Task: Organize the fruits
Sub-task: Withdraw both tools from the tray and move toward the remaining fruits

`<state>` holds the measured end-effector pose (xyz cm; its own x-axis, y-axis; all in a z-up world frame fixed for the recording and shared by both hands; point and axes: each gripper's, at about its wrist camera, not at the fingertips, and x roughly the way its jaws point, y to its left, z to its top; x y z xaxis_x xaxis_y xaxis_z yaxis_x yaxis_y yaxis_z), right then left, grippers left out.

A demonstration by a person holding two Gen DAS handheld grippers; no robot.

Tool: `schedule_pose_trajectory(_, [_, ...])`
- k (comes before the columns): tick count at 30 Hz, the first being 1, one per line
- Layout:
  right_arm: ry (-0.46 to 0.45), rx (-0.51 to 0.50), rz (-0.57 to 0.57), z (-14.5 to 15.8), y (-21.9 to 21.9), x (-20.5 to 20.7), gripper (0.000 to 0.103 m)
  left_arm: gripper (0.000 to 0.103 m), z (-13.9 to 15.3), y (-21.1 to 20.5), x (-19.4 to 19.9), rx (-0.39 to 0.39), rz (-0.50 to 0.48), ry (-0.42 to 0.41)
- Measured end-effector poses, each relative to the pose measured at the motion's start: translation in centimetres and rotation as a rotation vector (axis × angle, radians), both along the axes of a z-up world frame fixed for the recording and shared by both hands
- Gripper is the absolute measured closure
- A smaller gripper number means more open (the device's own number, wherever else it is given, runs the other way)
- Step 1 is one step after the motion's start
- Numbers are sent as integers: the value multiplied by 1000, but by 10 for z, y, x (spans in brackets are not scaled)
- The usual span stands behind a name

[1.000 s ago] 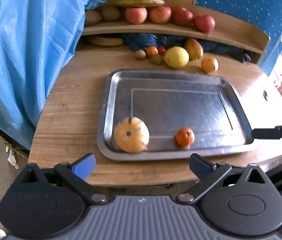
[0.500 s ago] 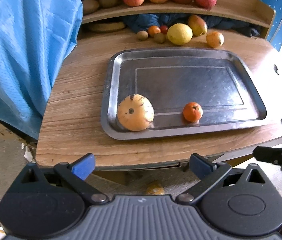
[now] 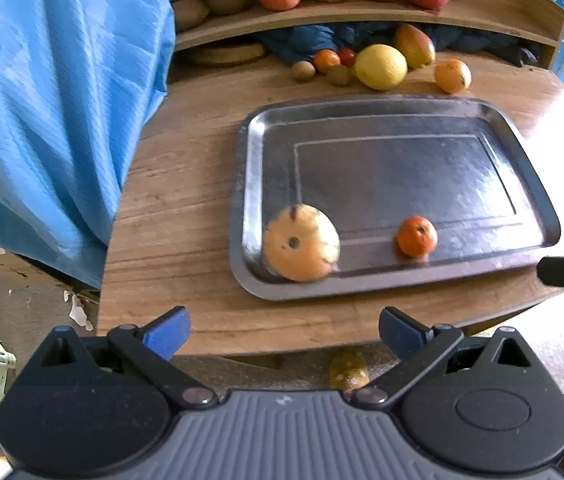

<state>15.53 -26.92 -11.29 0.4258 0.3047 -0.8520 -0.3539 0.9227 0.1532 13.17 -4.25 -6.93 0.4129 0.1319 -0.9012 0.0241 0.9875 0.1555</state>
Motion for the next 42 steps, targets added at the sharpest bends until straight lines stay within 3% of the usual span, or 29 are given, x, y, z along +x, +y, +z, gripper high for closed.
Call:
schedule_pose_trajectory(20, [-57, 84, -49, 13, 7, 56, 1, 1, 27, 17, 61, 13, 0, -84])
schedule_pose_trajectory(42, [-123, 95, -95, 15, 16, 101, 1, 1, 17, 11, 159, 18, -61, -134])
